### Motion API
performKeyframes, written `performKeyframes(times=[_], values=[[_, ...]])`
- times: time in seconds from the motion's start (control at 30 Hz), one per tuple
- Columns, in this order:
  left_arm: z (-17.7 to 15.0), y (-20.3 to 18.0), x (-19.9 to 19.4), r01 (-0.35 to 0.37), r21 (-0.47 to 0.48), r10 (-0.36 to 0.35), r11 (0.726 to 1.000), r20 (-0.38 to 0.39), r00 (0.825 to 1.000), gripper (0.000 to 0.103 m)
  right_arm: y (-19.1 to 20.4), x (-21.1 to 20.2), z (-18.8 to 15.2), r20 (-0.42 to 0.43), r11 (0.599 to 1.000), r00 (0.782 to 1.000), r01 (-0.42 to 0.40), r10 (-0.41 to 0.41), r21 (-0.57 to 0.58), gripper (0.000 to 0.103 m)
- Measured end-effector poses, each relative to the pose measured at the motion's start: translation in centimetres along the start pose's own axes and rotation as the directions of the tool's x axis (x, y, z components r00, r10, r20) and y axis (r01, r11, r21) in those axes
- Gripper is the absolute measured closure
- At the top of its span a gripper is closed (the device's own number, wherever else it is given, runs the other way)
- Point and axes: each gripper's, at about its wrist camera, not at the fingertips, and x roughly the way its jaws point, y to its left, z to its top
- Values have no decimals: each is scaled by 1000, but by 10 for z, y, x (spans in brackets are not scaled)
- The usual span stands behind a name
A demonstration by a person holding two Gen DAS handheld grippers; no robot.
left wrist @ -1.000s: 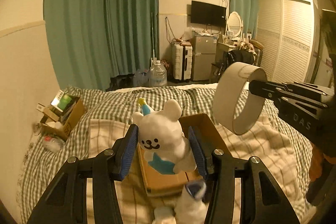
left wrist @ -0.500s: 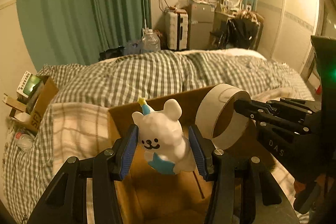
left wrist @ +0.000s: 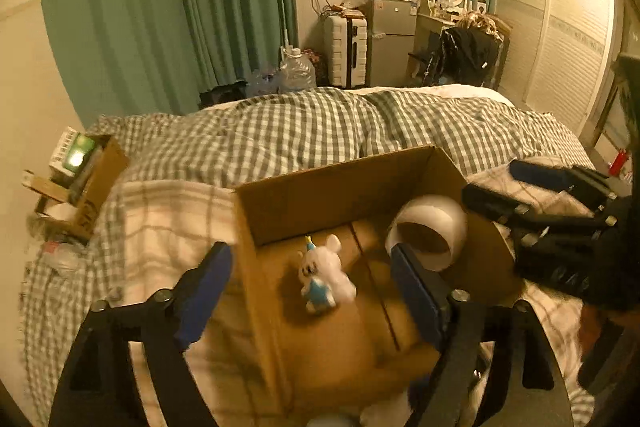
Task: Organize objects
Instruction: 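Carry the tape roll and bear over the box while both tools open to drop them, then pull both tools back from the box toward the remaining items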
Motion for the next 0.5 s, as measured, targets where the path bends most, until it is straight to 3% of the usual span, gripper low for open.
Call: performKeyframes(times=[0.03,0.23,0.5], values=[[-1,1,-11,-6,-2,6,1000,10,1000,6,1,-9,2,8,1000,1000,4,-4,1,25],[-13,6,-77,-19,-1,19,1000,65,998,3,17,-86,6,83,995,993,84,-79,-57,16],[-33,12,-141,-27,-13,28,1000,122,992,0,42,-173,-11,129,995,989,84,-76,-53,15]])
